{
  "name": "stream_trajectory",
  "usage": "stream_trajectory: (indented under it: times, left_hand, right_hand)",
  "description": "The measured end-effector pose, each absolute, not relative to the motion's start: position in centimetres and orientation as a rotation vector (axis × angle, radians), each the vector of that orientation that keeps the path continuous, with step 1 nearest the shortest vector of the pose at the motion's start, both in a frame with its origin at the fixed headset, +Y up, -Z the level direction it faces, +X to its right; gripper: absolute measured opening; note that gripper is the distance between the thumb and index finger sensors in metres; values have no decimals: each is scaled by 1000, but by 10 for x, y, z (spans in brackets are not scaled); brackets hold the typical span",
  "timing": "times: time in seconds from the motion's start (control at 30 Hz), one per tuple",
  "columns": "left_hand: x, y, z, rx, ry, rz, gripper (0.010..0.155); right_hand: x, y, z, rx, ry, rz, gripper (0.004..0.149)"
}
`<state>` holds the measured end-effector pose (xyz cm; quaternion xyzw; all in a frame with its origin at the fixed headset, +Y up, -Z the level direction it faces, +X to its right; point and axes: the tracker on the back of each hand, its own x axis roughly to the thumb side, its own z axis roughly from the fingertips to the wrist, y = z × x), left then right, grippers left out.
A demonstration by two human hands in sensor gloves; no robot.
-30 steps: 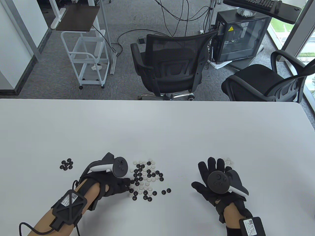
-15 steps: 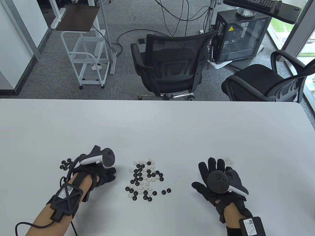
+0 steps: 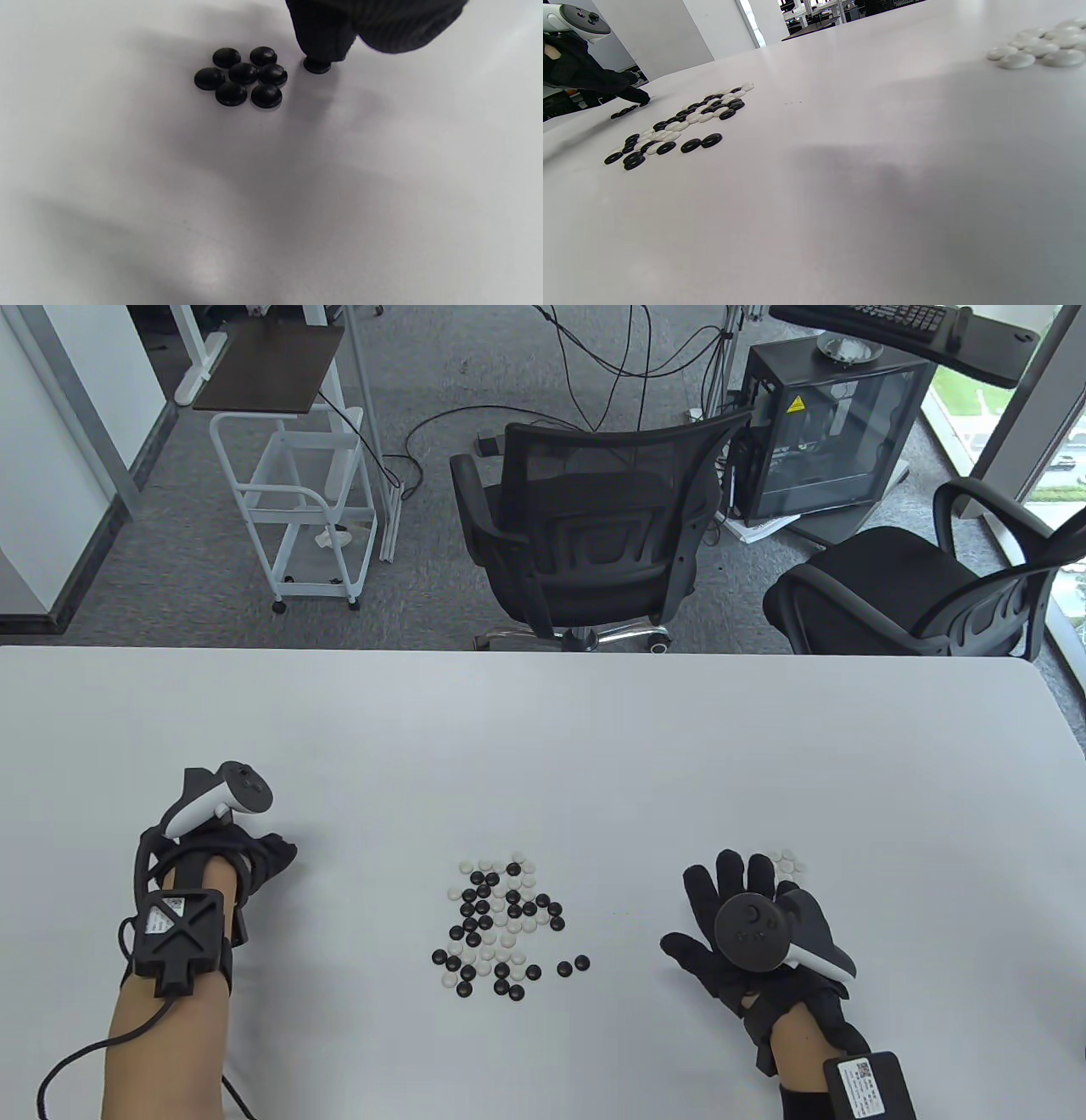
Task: Go stone sorting task
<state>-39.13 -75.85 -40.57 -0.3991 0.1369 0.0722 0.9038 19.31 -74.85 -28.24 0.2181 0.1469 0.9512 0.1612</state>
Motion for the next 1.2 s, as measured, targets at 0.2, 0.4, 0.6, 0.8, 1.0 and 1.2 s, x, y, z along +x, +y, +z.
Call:
stream_trajectory:
  times: [0.2, 0.4, 0.6, 0.8, 1.0, 1.2]
  left_hand:
    - [-396, -757, -404, -825, 295, 153, 66]
    - [-396, -755, -404, -825, 307, 138, 68]
    - [-367, -738, -402, -797, 157, 133, 66]
    - [-290, -721, -384, -754, -157, -7, 63]
    - [-220, -724, -361, -805, -449, -12, 61]
    - [-181, -735, -345, -814, -578, -56, 60]
  right_hand:
    - [192, -749, -282, 624, 421, 2718, 87]
    - [191, -749, -282, 630, 416, 2718, 87]
    - [191, -749, -282, 628, 413, 2716, 87]
    - [191, -749, -282, 628, 414, 2718, 87]
    - [189, -749, -281, 633, 422, 2719, 87]
    - [189, -749, -281, 631, 420, 2717, 87]
